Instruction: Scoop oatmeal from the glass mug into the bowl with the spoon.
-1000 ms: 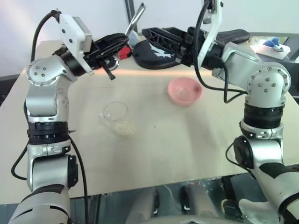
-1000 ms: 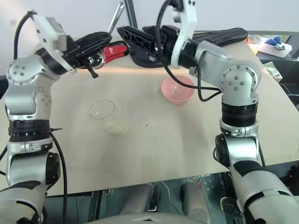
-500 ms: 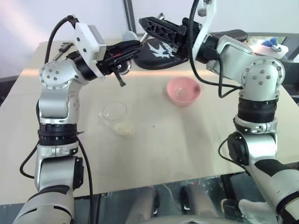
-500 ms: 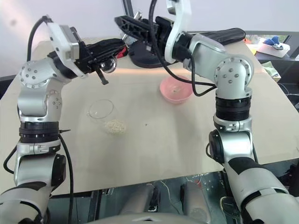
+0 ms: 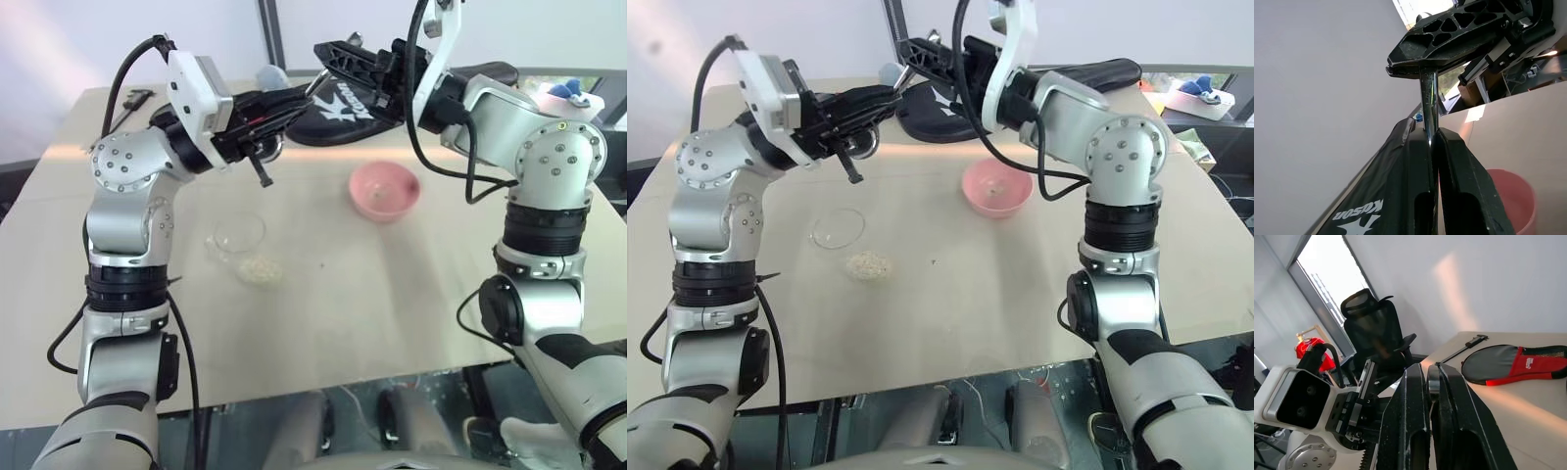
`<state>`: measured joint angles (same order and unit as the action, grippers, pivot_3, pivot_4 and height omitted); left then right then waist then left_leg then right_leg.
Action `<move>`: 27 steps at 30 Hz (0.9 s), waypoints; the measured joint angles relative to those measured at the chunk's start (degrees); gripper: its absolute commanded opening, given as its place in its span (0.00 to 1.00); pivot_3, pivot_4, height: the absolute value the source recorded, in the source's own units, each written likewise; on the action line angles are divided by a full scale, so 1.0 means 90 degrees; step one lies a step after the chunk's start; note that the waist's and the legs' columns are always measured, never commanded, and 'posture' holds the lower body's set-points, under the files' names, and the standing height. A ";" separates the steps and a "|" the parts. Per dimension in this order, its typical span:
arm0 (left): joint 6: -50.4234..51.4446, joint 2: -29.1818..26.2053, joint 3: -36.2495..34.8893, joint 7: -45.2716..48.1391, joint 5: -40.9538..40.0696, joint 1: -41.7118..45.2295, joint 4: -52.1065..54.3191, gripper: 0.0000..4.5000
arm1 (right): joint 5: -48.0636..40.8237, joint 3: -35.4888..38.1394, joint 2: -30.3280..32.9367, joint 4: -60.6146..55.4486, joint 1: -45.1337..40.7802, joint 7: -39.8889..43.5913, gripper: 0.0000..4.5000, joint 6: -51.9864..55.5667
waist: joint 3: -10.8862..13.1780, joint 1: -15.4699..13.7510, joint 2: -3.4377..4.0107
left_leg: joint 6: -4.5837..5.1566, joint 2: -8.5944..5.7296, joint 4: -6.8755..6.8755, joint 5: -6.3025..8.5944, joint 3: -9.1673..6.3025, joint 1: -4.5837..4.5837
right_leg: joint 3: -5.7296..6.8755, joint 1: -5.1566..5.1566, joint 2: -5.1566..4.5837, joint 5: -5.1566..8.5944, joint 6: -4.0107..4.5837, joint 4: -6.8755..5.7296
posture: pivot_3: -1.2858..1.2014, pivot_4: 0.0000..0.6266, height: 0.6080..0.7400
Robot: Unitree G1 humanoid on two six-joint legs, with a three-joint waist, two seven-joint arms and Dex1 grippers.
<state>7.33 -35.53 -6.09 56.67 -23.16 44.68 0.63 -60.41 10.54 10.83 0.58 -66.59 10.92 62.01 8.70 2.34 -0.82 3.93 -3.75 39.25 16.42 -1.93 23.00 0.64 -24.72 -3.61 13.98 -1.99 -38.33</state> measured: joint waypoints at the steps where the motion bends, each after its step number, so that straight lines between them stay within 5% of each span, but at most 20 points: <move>1: 0.0171 0.0002 -0.0030 -0.0061 -0.0154 -0.0002 0.0076 0.23 | -0.0075 0.0069 0.0026 -0.0018 0.0023 -0.0015 0.00 0.0055 | 0.0000 0.0000 0.0000 | 0.0000 0.0000 0.0000 0.0000 0.0000 0.0000 | 0.0000 0.0000 0.0000 0.0000 0.0000 0.0000 | 0.52 0.24 1.00; 5: 0.0945 -0.0066 -0.0408 -0.0370 -0.0729 -0.0081 0.0287 0.64 | -0.0252 0.0284 0.0246 -0.0020 0.0161 -0.0119 0.00 0.0183 | 0.0000 0.0003 0.0000 | 0.0000 0.0001 0.0000 0.0000 0.0000 0.0000 | -0.0001 0.0000 0.0000 0.0000 0.0000 0.0000 | 0.52 0.24 1.00; 13: 0.3424 -0.1080 -0.2570 -0.1090 -0.2476 -0.2285 0.1095 0.64 | -0.0480 0.1303 0.1195 0.0118 0.0626 -0.0374 0.00 0.0240 | 0.0010 0.0018 0.0021 | 0.0000 0.0006 -0.0015 0.0000 0.0008 -0.0006 | -0.0012 -0.0002 0.0003 0.0001 0.0000 0.0005 | 0.52 0.24 1.00; 22: 0.3463 -0.0512 -0.3809 -0.1470 -0.2603 -0.5619 0.2325 0.64 | -0.0157 0.1204 -0.0287 0.0650 0.0388 -0.1177 0.00 -0.0665 | 0.0015 -0.0096 0.0036 | -0.0001 0.0006 -0.0017 0.0001 0.0027 -0.0017 | -0.0037 -0.0004 0.0003 0.0001 0.0002 -0.0003 | 0.52 0.24 1.00; 27: 0.2914 -0.0252 -0.3713 -0.1400 -0.2155 -0.6128 0.2293 0.64 | -0.0186 0.1239 -0.0435 0.0630 0.0429 -0.1306 0.00 -0.0752 | 0.0015 -0.0188 0.0035 | -0.0001 0.0004 -0.0017 0.0001 0.0022 -0.0018 | -0.0032 -0.0001 0.0002 0.0001 0.0002 0.0004 | 0.52 0.24 1.00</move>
<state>33.56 -37.80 -39.50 44.07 -42.56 -10.47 21.27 -62.08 21.70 6.91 6.25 -62.73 -0.83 55.24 8.83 0.64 -0.50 3.93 -3.72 39.10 16.43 -1.74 22.84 0.36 -24.72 -3.59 13.99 -1.97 -38.29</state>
